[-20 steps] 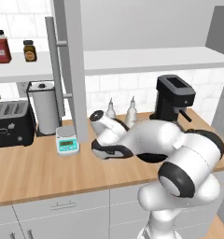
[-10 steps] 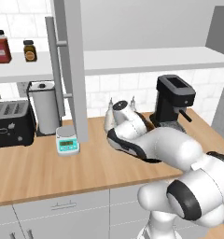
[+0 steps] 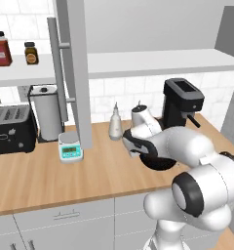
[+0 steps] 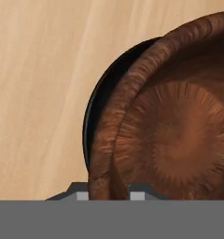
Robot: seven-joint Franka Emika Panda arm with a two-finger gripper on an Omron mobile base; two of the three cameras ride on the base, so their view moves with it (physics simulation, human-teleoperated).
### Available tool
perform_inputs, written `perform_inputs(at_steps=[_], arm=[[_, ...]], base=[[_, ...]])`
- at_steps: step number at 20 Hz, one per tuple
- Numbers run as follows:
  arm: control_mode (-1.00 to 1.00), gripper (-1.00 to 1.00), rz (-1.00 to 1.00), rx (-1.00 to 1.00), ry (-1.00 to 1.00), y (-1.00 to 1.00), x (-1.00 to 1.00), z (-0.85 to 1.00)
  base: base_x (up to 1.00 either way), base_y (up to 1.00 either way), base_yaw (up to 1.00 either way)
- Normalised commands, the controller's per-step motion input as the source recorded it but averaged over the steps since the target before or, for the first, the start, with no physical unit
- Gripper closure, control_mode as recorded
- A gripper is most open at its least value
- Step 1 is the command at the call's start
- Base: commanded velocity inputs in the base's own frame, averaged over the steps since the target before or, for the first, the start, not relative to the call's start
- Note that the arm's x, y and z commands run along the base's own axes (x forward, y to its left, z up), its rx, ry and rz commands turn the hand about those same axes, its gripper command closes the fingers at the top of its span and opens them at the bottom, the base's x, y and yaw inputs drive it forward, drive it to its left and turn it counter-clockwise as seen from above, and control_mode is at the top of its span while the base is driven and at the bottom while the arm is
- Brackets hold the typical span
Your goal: Pick up the bowls on the counter and stack them on top of one another in the open cabinet. Place the smaller bowl on top of the larger bowl.
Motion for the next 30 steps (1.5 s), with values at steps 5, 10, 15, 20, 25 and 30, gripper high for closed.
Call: perform_inputs(at_steps=[5,10,15,20,25,30], arm=[[-1.00,1.00,0.00,0.00,0.03,-0.35,0.01,-0.15],[-1.00,-1.00,0.00,0.02,0.04,-0.09,0.04,-0.06],[-1.00,-1.00,-0.01,0.01,-0.07,0.14,-0.05,0.44],[-1.00,-1.00,-0.10,0.00,-0.02,0.43,-0.14,0.26],[-1.00,-1.00,-0.08,0.00,0.05,0.02,-0.01,-0.32],[-1.00,-1.00,-0.01,0.00,0.00,0.00,0.00,-0.61]], base=[[0.00,0.00,0.00],[0.00,0.00,0.00],[0.00,0.00,0.00],[0.00,0.00,0.00],[0.00,0.00,0.00],[0.00,0.00,0.00]])
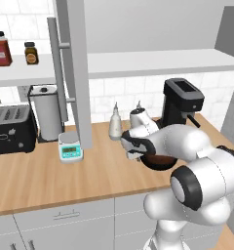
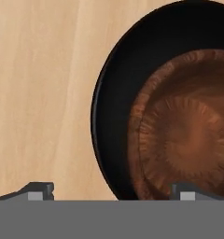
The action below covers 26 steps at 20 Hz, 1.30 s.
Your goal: Pick up the bowls on the counter and stack them on top of one another in the open cabinet. Place the smaller bowl on top of the larger bowl.
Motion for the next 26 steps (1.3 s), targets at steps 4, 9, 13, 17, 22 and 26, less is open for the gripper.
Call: perform_inputs(at_steps=[4,9,13,17,22,26], arm=[[-1.00,-1.00,0.00,0.00,0.00,-0.05,-0.01,-0.48],[-1.00,-1.00,0.00,-0.03,-0.09,-0.23,-0.03,-0.26],[-1.00,1.00,0.00,-0.02,-0.03,-0.01,0.00,-0.15],[-1.00,1.00,0.00,0.00,0.00,0.00,0.00,0.00],[-1.00,1.00,0.00,0.00,-0.01,0.00,-0.03,0.05],[-1.00,1.00,0.03,-0.11,-0.32,0.00,-0.61,0.73]], base=[[0.00,0.00,0.00],[0.00,0.00,0.00],[0.00,0.00,0.00],[0.00,0.00,0.00],[0.00,0.00,0.00],[0.00,0.00,0.00]])
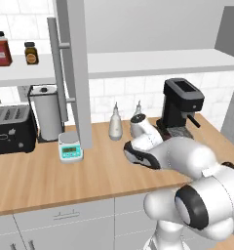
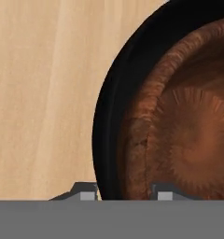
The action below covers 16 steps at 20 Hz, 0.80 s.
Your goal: Pick up the bowls on the counter and stack them on top of one another in the open cabinet. Place the smaller bowl on top of the larger bowl.
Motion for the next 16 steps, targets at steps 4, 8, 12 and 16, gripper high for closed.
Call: perform_inputs(at_steps=[4,8,12,16], arm=[[-1.00,1.00,0.09,-0.26,-0.47,0.00,-0.82,1.00],[-1.00,1.00,0.10,-0.29,-0.50,0.00,-0.73,1.00],[-1.00,1.00,0.15,-0.21,-0.46,0.00,-0.46,1.00],[-1.00,1.00,0.20,-0.15,-0.38,0.00,-0.20,1.00]], base=[[0.00,0.00,0.00],[0.00,0.00,0.00],[0.00,0.00,0.00],[0.00,0.00,0.00]])
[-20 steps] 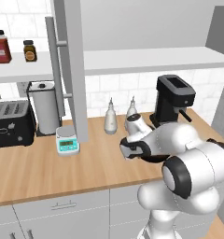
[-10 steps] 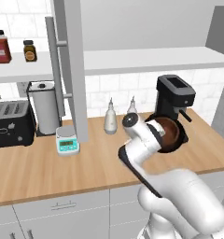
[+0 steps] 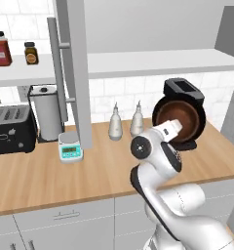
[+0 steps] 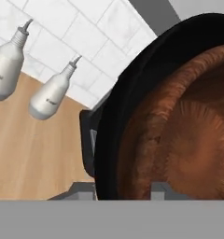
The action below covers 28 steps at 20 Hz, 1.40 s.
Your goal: Pick up the bowls on the counter and stack them on top of one another in the open cabinet. Place the smaller bowl on top of the larger bowl.
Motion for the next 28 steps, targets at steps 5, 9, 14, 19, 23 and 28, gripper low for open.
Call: perform_inputs(at_steps=[5,9,14,19,23,28], arm=[[-1.00,1.00,0.15,-0.14,-0.25,0.00,-0.01,1.00],[-1.00,1.00,0.11,-0.10,-0.09,0.00,-0.10,1.00],[-1.00,1.00,0.23,-0.01,0.02,0.00,0.12,1.00],[-1.00,1.00,0.23,0.00,0.28,0.00,0.49,0.96],[-1.00,1.00,0.18,0.00,0.55,0.00,0.77,0.64],[-1.00,1.00,0.05,-0.06,0.30,0.04,0.33,0.16]], base=[[0.00,0.00,0.00],[0.00,0.00,0.00],[0.00,0.00,0.00],[0.00,0.00,0.00],[0.00,0.00,0.00],[0.00,0.00,0.00]])
